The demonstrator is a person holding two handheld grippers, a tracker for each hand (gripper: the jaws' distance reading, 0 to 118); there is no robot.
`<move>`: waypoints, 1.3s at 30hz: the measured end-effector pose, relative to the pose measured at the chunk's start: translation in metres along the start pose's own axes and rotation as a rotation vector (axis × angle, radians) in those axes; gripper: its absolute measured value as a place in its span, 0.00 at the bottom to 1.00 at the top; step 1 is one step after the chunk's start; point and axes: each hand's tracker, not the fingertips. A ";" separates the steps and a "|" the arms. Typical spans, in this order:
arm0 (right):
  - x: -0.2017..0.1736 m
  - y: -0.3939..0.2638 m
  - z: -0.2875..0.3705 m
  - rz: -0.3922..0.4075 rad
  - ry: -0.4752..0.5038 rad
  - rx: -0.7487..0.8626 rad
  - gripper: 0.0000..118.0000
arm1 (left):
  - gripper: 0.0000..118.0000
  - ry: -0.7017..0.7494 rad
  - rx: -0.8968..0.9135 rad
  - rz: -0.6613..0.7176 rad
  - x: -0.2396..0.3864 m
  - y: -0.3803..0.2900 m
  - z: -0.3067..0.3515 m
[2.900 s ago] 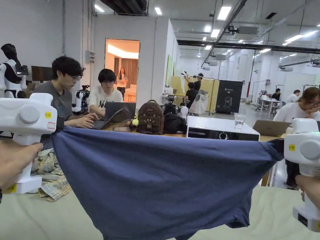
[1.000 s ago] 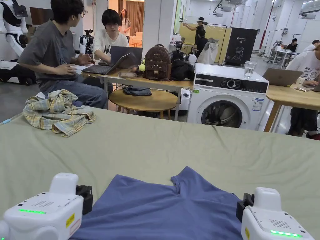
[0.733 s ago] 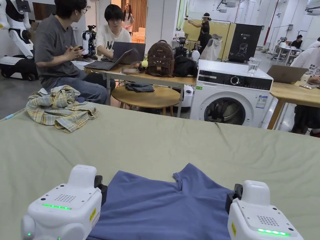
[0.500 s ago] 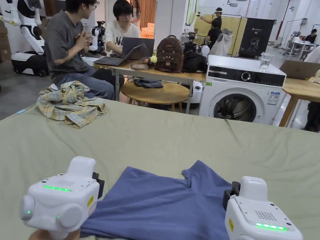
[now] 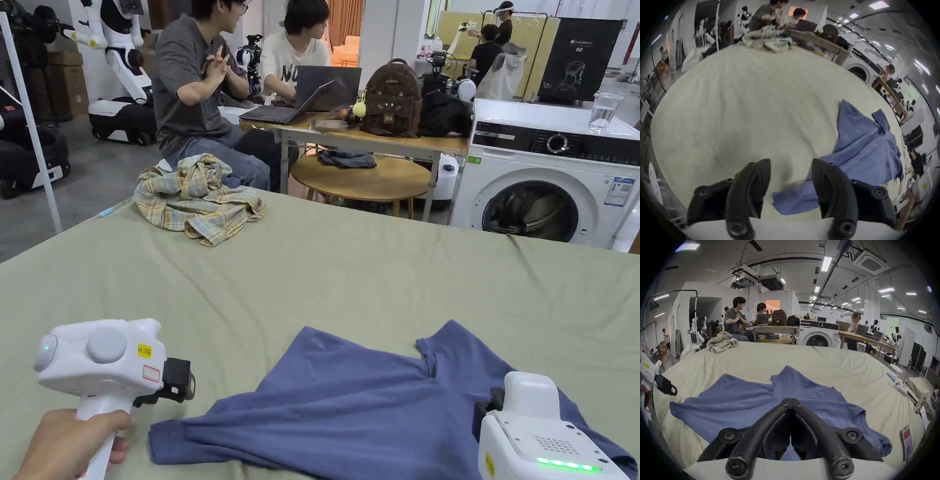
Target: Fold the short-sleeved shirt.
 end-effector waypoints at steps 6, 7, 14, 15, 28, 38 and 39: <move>0.001 -0.004 0.000 0.006 0.000 -0.019 0.00 | 0.48 -0.070 -0.085 -0.025 0.025 -0.021 -0.013; 0.001 -0.005 0.000 0.009 -0.001 -0.021 0.00 | 0.51 -0.048 -0.104 -0.053 0.031 -0.026 -0.017; 0.003 -0.009 0.002 0.033 -0.004 -0.034 0.00 | 0.40 0.136 -0.025 -0.165 0.053 -0.043 -0.025; 0.004 -0.010 0.002 0.031 -0.005 -0.036 0.00 | 0.31 0.133 -0.014 -0.171 0.056 -0.046 -0.024; 0.057 0.015 -0.042 0.017 -0.025 -0.105 0.00 | 0.00 -0.009 0.087 -0.174 0.029 -0.038 -0.013; 0.119 0.071 -0.177 0.033 0.035 -0.398 0.45 | 0.00 -0.018 0.127 -0.162 0.043 -0.042 0.001; 0.120 0.074 -0.186 0.034 0.040 -0.413 0.45 | 0.00 -0.019 0.127 -0.158 0.043 -0.042 0.001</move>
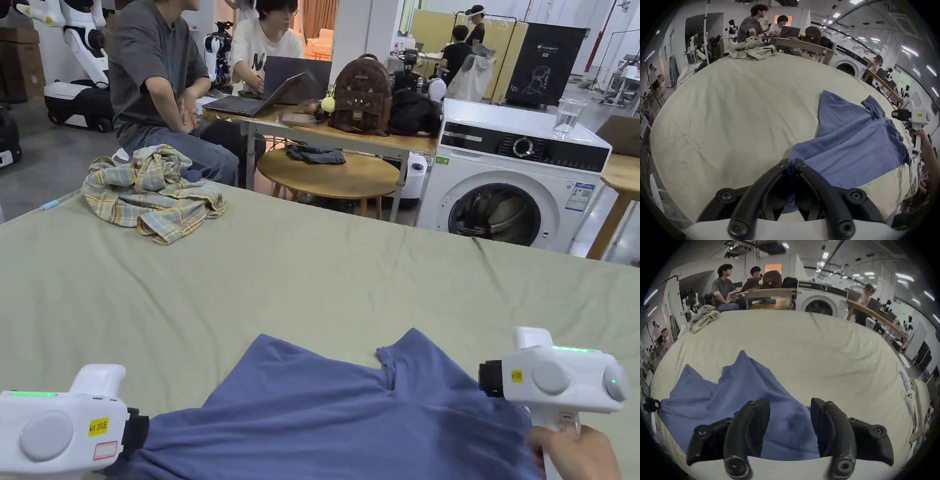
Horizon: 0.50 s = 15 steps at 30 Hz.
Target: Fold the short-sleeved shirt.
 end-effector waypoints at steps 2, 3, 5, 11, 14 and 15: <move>0.002 0.010 -0.013 -0.004 0.042 -0.012 0.49 | 0.00 0.004 -0.005 0.003 0.000 0.000 -0.003; 0.001 0.016 -0.021 -0.002 0.072 -0.040 0.49 | 0.00 0.008 -0.008 0.001 0.001 -0.001 -0.004; -0.005 0.021 -0.034 0.017 0.106 -0.078 0.49 | 0.00 0.006 -0.011 0.010 0.001 -0.002 -0.006; -0.026 0.009 -0.082 0.102 0.093 -0.217 0.47 | 0.00 0.009 -0.021 0.027 0.000 -0.004 -0.011; -0.030 0.003 -0.075 0.072 0.074 -0.140 0.00 | 0.00 0.008 -0.020 0.035 0.000 -0.004 -0.011; -0.029 0.003 -0.074 0.058 0.094 -0.122 0.00 | 0.00 0.009 -0.017 0.033 0.000 -0.004 -0.011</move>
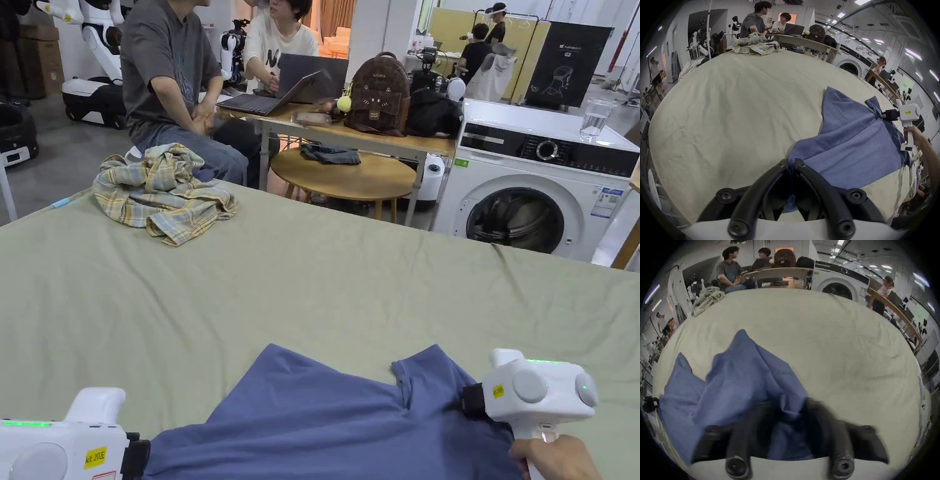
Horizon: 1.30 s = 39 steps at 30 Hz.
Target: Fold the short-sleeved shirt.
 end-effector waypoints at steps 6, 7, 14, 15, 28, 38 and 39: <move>-0.003 -0.003 0.024 -0.001 -0.031 0.108 0.00 | 0.00 0.001 0.036 -0.017 0.003 0.007 0.005; -0.003 -0.003 0.035 -0.015 -0.044 0.142 0.00 | 0.00 0.000 0.041 -0.016 0.004 0.009 0.009; 0.006 0.004 0.116 -0.001 -0.142 0.335 0.00 | 0.00 -0.057 0.158 -0.021 0.019 0.044 0.038; 0.009 0.005 0.130 -0.013 -0.142 0.354 0.00 | 0.00 -0.072 0.184 -0.024 0.022 0.051 0.043; 0.053 0.020 0.294 -0.119 -0.306 0.646 0.00 | 0.00 -0.157 0.399 -0.132 0.101 0.195 0.112; 0.082 0.066 0.362 -0.166 -0.386 0.748 0.00 | 0.00 -0.155 0.488 -0.208 0.157 0.286 0.150; 0.084 0.072 0.365 -0.172 -0.391 0.750 0.00 | 0.00 -0.160 0.492 -0.207 0.160 0.295 0.149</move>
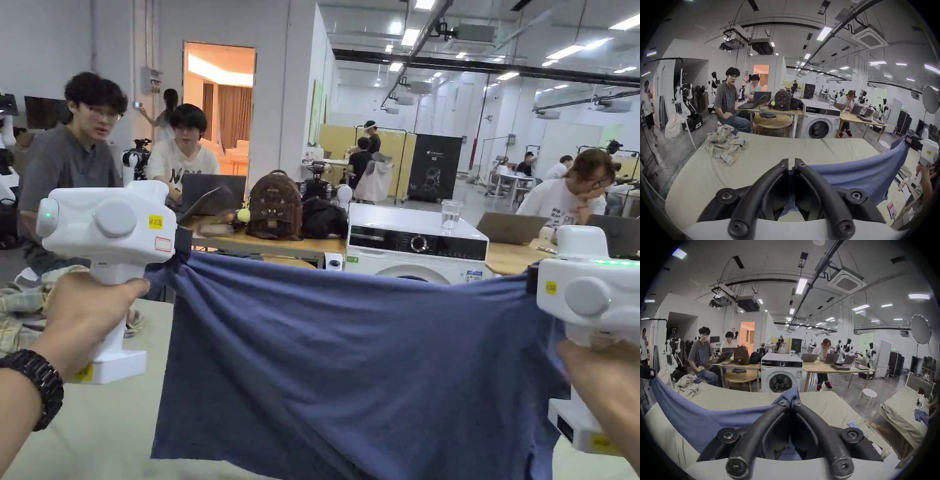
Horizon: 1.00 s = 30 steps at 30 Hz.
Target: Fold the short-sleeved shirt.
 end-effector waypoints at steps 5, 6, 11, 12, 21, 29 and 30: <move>-0.001 0.028 -0.017 0.002 -0.024 0.034 0.00 | 0.00 0.020 0.010 -0.008 0.005 0.028 -0.020; -0.001 0.033 -0.019 0.000 -0.024 0.042 0.00 | 0.00 0.024 0.012 -0.006 0.004 0.034 -0.024; -0.001 0.064 -0.040 -0.001 -0.047 0.074 0.00 | 0.00 0.033 0.040 0.005 0.003 0.063 -0.033; -0.003 0.070 -0.044 0.012 -0.054 0.079 0.00 | 0.00 0.030 0.048 0.005 0.002 0.071 -0.037; -0.010 0.108 -0.047 0.019 -0.078 0.140 0.00 | 0.00 0.041 0.113 -0.017 0.002 0.109 -0.041; -0.014 0.073 -0.018 0.074 -0.080 0.123 0.00 | 0.00 0.035 0.066 -0.037 -0.006 0.056 -0.034; -0.016 0.064 -0.008 0.077 -0.080 0.117 0.00 | 0.00 0.031 0.063 -0.024 -0.007 0.045 -0.032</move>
